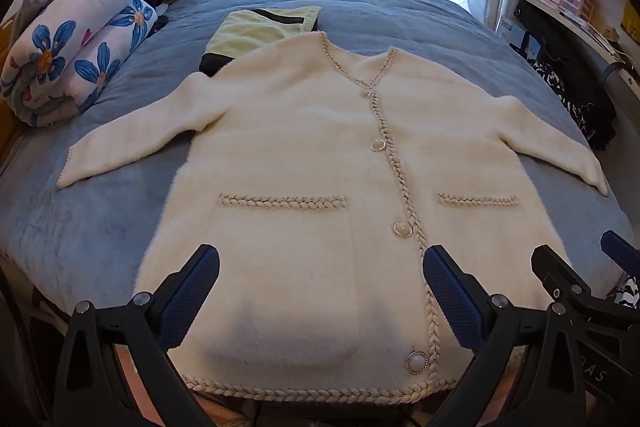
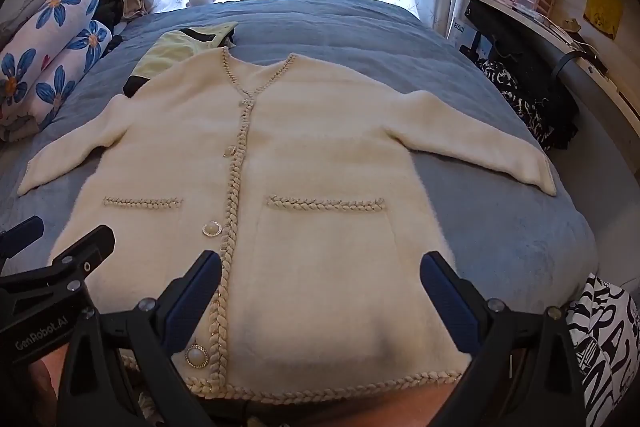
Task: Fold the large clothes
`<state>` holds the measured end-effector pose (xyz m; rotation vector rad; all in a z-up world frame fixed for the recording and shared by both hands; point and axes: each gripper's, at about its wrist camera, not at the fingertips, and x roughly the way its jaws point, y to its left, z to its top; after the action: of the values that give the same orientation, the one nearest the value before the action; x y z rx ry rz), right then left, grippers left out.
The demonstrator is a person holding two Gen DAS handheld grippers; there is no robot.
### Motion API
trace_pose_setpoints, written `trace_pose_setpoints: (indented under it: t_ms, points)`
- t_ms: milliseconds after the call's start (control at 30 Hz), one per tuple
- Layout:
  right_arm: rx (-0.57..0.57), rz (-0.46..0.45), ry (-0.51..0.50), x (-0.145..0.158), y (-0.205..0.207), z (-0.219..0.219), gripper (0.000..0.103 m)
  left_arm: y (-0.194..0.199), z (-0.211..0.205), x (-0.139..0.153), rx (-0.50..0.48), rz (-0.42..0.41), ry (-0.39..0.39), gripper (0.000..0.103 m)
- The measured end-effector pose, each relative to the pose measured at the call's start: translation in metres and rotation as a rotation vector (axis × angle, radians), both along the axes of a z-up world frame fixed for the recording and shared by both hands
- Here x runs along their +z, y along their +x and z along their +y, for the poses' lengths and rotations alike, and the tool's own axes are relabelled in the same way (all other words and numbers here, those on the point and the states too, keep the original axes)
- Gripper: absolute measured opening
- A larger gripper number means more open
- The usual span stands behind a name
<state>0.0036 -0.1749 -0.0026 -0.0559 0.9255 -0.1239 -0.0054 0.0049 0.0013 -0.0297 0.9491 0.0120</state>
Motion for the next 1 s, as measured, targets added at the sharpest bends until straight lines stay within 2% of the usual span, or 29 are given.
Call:
trace_pose_setpoints:
  t_ms: [1000]
  points:
    - [-0.005,0.007,0.006,0.0005,-0.0033,-0.0023,0.1,-0.0079,-0.0012,0.0017,0.004,-0.007,0.018,0.101]
